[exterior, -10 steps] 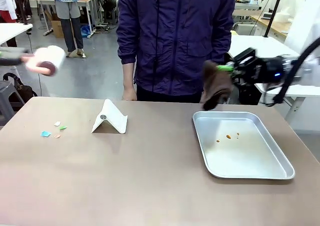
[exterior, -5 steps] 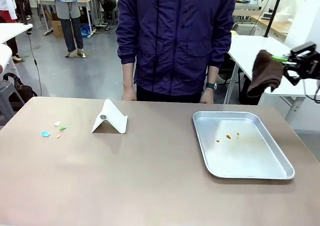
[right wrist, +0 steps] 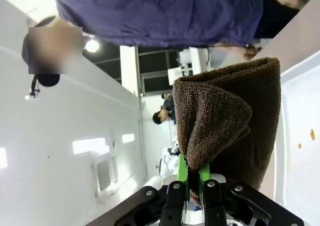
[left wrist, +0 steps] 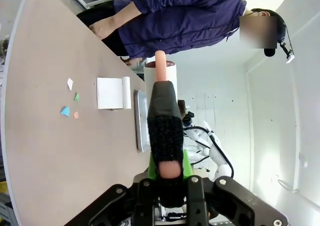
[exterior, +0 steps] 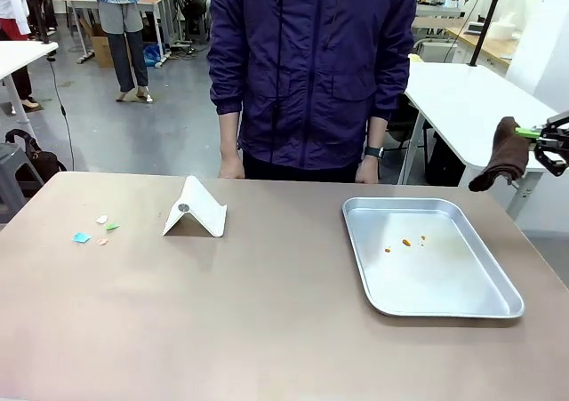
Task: Clean the surface of the table.
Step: Hold the Lint Roller with your left hand and the towel with your right hand, then if a person points to the right, clean the right side of the table with your right hand, and if they point to the left, clean the left side with your left hand.
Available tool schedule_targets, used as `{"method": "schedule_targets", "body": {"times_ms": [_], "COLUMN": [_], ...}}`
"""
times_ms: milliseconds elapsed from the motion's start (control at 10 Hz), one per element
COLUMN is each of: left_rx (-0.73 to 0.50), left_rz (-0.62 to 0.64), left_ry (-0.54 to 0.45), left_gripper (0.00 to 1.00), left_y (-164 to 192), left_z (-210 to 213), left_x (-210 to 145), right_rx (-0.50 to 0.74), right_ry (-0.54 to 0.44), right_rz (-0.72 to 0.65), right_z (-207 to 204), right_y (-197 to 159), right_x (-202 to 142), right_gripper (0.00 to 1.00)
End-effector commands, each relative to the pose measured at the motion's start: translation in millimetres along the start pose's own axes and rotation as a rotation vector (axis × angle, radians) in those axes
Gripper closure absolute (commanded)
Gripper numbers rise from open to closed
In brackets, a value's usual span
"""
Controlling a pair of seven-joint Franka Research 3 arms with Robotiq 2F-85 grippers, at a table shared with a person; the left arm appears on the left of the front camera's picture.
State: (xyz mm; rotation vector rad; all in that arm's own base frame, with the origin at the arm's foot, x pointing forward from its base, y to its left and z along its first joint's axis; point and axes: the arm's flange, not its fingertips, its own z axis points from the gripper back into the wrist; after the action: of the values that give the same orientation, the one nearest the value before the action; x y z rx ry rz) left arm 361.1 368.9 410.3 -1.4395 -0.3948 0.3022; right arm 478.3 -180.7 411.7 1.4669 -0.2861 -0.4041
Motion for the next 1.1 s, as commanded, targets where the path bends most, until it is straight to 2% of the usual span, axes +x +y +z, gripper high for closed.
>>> {"method": "schedule_targets", "body": {"times_ms": [0,100,1000], "left_rx": [-0.024,0.0,0.0], "left_rz": [-0.008,0.0,0.0], "left_ry": [-0.003,0.0,0.0], "left_gripper": [0.81,0.81,0.81], "left_y": [-11.9,0.0,0.0], "left_z": [-8.7,0.0,0.0], "left_x": [5.2,0.0,0.0], "right_rx": [0.005,0.0,0.0], "right_ry": [-0.07,0.0,0.0], "right_rz": [0.033,0.0,0.0], "right_z": [-22.3,0.0,0.0], "right_y": [1.7,0.0,0.0], "right_x": [-2.7,0.0,0.0], "right_gripper": [0.9,0.9,0.9]}}
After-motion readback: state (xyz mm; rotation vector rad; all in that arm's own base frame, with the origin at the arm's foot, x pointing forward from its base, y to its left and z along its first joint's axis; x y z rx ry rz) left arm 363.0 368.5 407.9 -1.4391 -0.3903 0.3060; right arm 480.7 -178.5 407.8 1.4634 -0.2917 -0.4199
